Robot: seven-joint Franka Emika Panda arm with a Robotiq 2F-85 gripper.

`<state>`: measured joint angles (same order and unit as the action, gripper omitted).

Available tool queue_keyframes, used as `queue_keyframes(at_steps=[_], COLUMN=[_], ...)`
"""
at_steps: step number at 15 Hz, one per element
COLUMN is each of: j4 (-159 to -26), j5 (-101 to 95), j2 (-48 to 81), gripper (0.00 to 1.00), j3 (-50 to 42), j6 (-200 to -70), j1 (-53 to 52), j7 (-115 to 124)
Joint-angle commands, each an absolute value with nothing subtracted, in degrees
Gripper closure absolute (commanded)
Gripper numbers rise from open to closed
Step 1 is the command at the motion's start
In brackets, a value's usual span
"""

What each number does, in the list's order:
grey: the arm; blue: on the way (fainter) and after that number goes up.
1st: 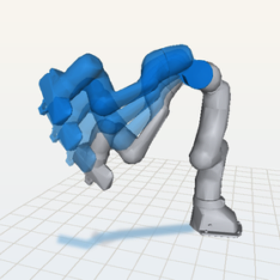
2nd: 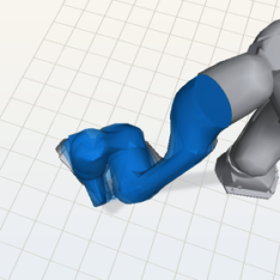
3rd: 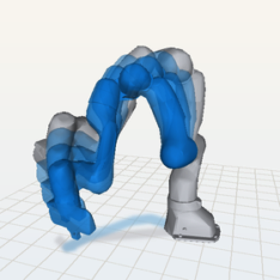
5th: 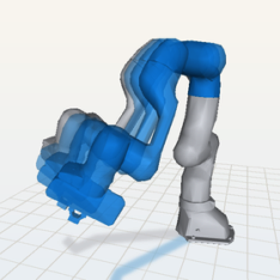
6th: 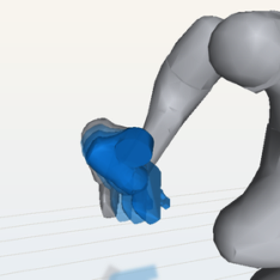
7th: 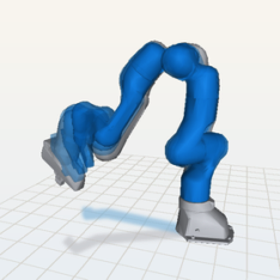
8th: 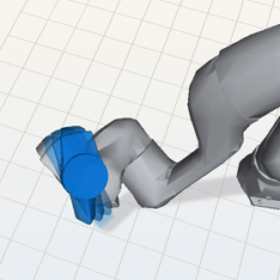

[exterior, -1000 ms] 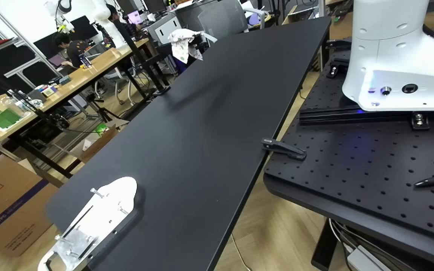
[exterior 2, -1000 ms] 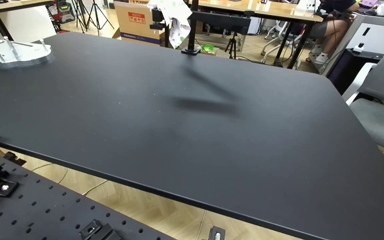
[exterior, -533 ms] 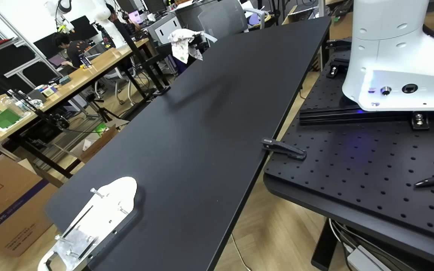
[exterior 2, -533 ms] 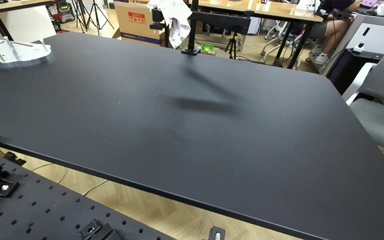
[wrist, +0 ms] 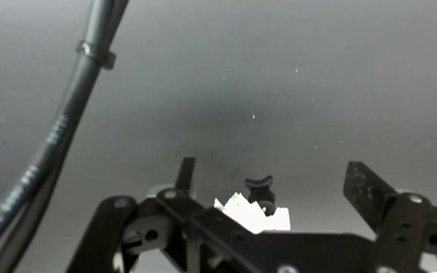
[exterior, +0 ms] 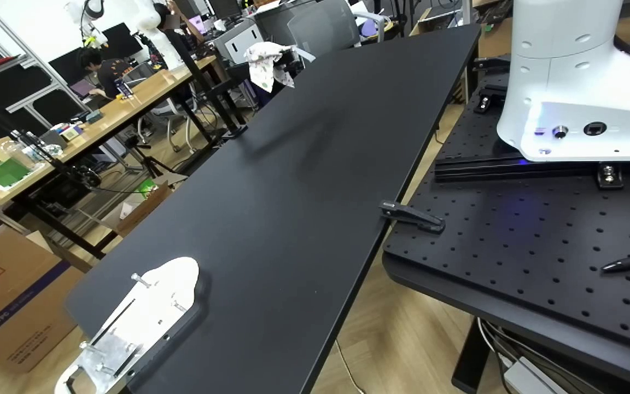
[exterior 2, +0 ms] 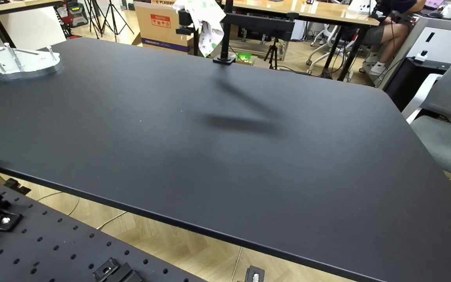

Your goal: Unhang the white cloth from the black stand and put it on the table

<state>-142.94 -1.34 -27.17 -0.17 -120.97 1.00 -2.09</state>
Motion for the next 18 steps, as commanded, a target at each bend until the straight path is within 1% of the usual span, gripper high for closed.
queue_keyframes(at_steps=[1, 3, 6, 12, 17, 18], j4=[-137.6, -134.3, -128.0, -117.6, -113.7, -113.1], j5=[-3.4, -4.8, -6.5, -9.0, -7.3, -6.6], j2=[-18.3, -12.9, -5.0, 5.6, 8.4, 8.6], gripper=[0.0, 0.0, 0.0, 0.0, 0.0, 0.25], j3=[0.6, 0.9, 1.1, 1.6, 2.2, 2.3], j6=[-131.0, -135.4, -136.5, -133.9, -128.6, -126.8], j1=[1.6, 1.7, 1.3, -0.5, -2.0, -2.1], j7=[0.1, 0.3, 0.2, -1.0, -2.2, -2.2])
